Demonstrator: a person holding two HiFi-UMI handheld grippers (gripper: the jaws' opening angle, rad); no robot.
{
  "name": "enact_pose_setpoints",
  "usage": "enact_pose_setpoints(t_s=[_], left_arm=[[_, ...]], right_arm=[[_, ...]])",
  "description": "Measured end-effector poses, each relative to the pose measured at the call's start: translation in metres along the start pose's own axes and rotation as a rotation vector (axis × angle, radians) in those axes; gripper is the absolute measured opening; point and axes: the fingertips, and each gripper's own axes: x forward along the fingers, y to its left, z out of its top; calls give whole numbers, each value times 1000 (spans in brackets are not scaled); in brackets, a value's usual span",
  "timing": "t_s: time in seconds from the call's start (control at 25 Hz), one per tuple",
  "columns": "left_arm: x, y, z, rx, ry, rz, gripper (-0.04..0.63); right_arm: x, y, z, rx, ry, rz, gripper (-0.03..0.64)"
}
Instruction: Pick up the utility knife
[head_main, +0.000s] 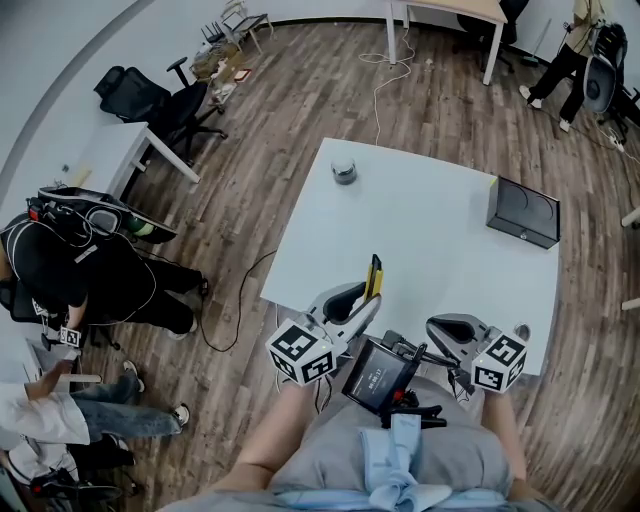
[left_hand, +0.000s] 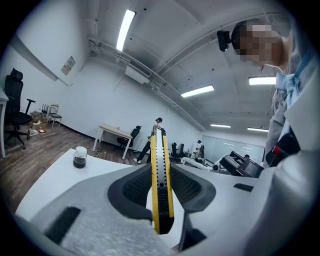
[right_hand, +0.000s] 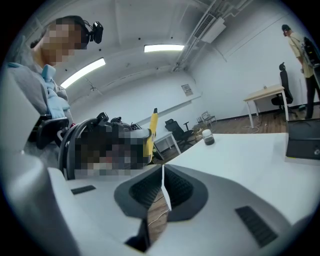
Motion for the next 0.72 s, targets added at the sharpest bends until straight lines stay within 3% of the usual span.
enact_pose_setpoints(t_s=[0.72], left_arm=[[3,-1,6,3,5,-8,124]], right_arm=[[-3,1,8,-9,-2,-8,26]])
